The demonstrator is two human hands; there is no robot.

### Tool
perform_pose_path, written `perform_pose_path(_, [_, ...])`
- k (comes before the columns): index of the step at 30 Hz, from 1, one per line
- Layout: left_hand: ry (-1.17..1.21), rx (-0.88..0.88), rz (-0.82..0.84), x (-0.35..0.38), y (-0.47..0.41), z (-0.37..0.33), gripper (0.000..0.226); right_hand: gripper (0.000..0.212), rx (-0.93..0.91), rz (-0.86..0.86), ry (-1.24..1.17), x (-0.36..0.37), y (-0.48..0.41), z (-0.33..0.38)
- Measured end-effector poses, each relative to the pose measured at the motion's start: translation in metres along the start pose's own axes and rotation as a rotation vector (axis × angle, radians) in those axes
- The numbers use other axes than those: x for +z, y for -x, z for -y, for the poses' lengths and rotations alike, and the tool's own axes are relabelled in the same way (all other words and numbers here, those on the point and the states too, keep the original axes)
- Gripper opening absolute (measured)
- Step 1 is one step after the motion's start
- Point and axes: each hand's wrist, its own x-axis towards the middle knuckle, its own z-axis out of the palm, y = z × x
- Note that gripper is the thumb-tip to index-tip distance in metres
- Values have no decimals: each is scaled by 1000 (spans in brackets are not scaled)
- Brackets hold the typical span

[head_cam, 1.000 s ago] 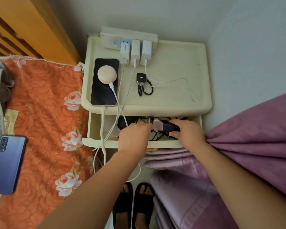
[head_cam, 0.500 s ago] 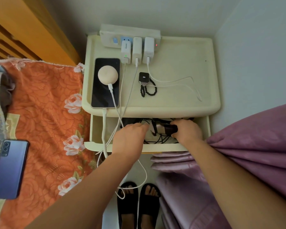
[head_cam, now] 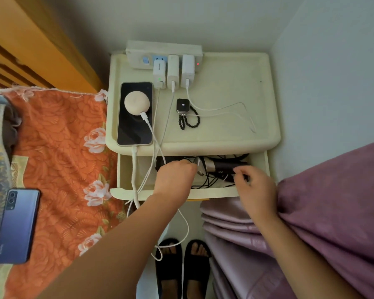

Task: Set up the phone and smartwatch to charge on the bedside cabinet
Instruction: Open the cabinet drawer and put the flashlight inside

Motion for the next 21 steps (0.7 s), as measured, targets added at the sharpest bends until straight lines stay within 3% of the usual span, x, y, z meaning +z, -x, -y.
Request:
perform_pose_path(6, [-86, 22, 203, 9, -19, -12, 41, 20, 29, -107, -133, -7, 31, -10])
perform_pose_path(16, [-26, 68, 289, 18, -27, -4, 28, 14, 63, -109, -128, -14, 27, -17])
perform_pose_path(18, [9, 65, 278, 9, -28, -6, 29, 14, 61, -98, -126, -14, 28, -16])
perform_pose_path(21, [169, 0, 108, -10, -12, -10, 28, 21, 80, -63, -144, -13, 29, -15])
